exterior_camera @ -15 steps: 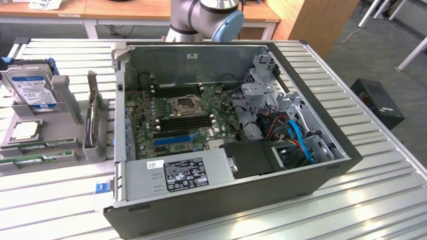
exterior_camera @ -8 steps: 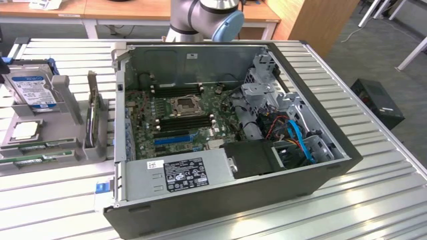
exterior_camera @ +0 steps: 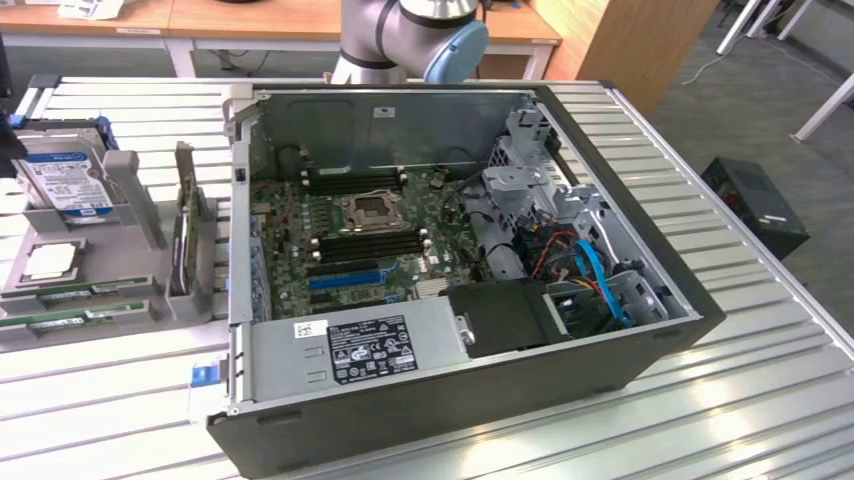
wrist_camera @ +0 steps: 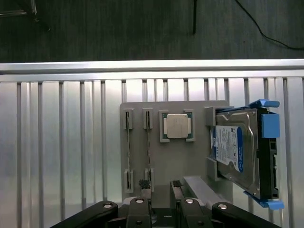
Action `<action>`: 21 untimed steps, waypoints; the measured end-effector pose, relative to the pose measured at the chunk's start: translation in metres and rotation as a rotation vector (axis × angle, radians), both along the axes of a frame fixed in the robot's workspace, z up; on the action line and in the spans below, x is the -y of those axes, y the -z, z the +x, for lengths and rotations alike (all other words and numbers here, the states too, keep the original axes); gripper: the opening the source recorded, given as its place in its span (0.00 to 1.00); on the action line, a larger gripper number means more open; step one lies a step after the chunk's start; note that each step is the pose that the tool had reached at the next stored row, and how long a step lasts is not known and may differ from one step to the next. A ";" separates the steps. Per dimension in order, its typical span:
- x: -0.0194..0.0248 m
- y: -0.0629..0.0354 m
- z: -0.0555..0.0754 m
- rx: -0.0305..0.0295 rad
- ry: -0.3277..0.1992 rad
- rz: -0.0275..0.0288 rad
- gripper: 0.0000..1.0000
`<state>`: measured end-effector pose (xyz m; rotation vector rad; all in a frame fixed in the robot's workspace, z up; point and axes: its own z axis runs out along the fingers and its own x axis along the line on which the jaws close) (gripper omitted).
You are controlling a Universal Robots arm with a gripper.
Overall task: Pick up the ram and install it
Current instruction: 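Pick up the ram and move it above insertion slot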
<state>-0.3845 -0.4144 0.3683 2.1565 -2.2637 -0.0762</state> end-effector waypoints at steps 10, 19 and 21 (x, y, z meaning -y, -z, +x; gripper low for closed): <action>0.0001 0.0144 0.000 0.0002 0.000 0.0001 0.30; 0.0001 0.0269 0.000 0.0001 0.000 0.0001 0.30; 0.0001 0.0296 0.000 0.0000 0.000 0.0000 0.30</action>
